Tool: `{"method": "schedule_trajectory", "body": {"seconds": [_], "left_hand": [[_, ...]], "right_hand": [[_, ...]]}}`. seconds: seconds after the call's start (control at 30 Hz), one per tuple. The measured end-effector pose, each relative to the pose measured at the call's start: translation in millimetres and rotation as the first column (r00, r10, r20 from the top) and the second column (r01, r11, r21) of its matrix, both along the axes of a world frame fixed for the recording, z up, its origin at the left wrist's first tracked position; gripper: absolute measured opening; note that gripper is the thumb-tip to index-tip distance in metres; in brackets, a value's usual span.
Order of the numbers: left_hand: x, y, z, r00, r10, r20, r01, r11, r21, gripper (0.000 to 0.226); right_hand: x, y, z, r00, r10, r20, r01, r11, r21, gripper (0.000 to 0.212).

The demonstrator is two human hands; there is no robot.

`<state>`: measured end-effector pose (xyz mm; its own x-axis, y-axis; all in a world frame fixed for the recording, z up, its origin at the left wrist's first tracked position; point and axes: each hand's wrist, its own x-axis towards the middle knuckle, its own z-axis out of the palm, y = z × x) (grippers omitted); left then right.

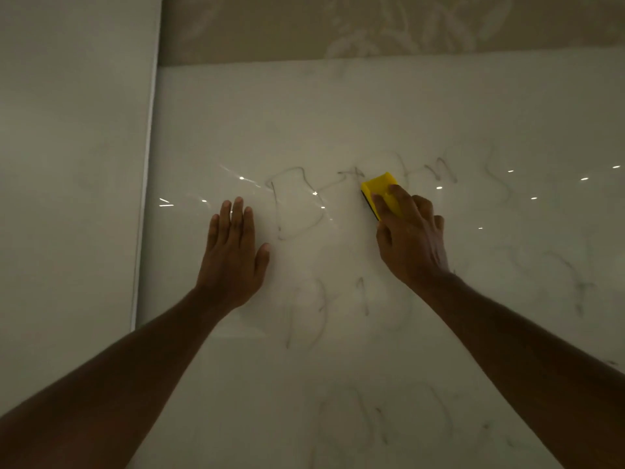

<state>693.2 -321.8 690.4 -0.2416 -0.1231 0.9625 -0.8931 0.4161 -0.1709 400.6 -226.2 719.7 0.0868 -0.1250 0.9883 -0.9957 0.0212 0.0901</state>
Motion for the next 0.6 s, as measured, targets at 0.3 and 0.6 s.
{"method": "schedule_trajectory", "body": {"seconds": [0.3,0.6], "left_hand": [[20,-26,0,0.997,-0.075,-0.025,0.075,0.997,-0.006,0.067],[18,-40,-6,0.990,-0.138,-0.023,0.135,0.987,-0.084,0.062]], "right_hand": [[82,-42,-39,0.978,-0.030,-0.206,0.029,1.000,-0.007,0.057],[59,-42,28,0.994,-0.033,-0.104,0.033,0.999,-0.007,0.064]]}}
